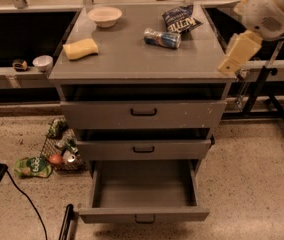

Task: Place redbull can into bottom drawer

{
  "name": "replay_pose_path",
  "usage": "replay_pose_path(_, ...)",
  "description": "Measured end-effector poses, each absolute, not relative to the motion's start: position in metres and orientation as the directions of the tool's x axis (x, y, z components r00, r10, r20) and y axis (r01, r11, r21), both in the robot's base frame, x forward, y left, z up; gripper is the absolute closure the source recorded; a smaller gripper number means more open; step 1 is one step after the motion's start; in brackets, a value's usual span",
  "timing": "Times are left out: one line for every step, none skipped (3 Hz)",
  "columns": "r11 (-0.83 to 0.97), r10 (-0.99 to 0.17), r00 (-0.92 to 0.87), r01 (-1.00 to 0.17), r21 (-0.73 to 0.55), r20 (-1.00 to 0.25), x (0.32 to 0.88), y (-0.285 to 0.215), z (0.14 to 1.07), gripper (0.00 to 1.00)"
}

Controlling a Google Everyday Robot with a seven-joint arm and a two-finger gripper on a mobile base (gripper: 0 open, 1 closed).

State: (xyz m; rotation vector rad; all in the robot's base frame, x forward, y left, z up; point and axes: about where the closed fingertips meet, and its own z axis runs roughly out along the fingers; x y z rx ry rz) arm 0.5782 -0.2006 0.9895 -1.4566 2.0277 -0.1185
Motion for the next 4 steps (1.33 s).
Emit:
replay_pose_path(0.409,-0.845,-0.154,-0.803,-0.433,-0.512,0.638,-0.197,0.988,0.0)
replay_pose_path(0.438,-0.788,-0.117,-0.796,-0.417,-0.605,0.685,-0.186,0.986,0.0)
replay_pose_path(0.438,-0.742,-0.077,-0.807,-0.395,-0.666,0.746,-0.148,0.967,0.0)
replay_pose_path(0.437,-0.742,-0.076,-0.808,-0.395,-0.666,0.748,-0.146,0.966,0.0)
